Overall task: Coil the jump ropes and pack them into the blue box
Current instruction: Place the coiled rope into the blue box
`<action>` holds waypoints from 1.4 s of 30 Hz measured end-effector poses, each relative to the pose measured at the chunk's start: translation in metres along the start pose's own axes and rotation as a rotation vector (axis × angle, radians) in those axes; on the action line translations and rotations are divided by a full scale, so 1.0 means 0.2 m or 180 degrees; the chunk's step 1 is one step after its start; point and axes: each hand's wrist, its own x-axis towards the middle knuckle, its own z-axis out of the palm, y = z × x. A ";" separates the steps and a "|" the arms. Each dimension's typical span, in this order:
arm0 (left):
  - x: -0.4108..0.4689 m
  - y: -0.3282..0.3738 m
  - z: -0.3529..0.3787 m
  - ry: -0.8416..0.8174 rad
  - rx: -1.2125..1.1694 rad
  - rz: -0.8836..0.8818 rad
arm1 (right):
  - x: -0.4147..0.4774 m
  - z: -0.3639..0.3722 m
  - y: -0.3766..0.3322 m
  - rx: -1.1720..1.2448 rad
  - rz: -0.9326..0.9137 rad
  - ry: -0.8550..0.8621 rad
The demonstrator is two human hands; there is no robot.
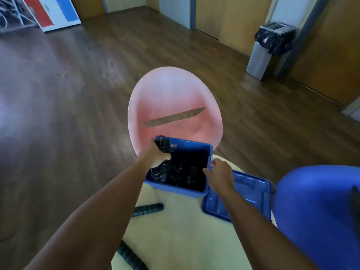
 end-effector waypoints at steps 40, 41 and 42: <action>0.21 -0.28 0.34 -0.0309 0.2518 0.1005 | 0.03 0.16 0.14 0.0612 0.0287 0.0303; 0.21 -0.27 0.35 -0.0289 0.2529 0.1018 | 0.03 0.16 0.14 0.0617 0.0276 0.0306; 0.22 -0.26 0.35 -0.0280 0.2550 0.1023 | 0.03 0.16 0.14 0.0620 0.0265 0.0308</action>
